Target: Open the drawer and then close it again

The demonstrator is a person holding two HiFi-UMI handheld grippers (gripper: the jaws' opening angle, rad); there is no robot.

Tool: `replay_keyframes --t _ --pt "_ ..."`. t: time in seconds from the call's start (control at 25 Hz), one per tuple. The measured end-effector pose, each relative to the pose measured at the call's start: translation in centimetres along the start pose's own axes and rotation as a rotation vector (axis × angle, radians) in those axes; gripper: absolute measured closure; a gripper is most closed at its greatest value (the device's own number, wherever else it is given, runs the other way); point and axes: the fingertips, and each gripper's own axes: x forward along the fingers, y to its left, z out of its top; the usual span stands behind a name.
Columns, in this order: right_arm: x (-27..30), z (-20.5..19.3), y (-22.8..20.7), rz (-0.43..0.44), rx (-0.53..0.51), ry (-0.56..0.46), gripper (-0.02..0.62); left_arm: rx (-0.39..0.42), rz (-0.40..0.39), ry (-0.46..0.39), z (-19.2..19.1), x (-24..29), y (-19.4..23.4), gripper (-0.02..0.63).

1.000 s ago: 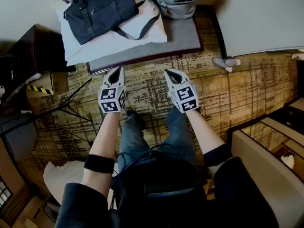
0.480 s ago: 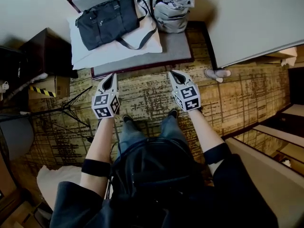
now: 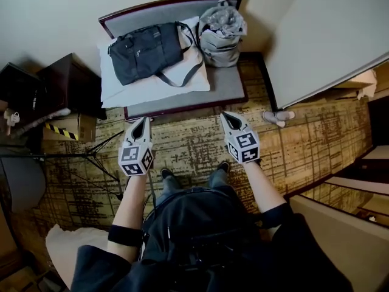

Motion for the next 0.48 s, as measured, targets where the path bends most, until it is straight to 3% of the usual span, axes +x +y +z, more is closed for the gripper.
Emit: replay_keyframes --t 0.48 --pt "-2.2 -2.9 0.3 -0.049 0.056 0.005 0.59 0.016 -0.002 0.014 -1.4 -2.3 -0.3 0.606"
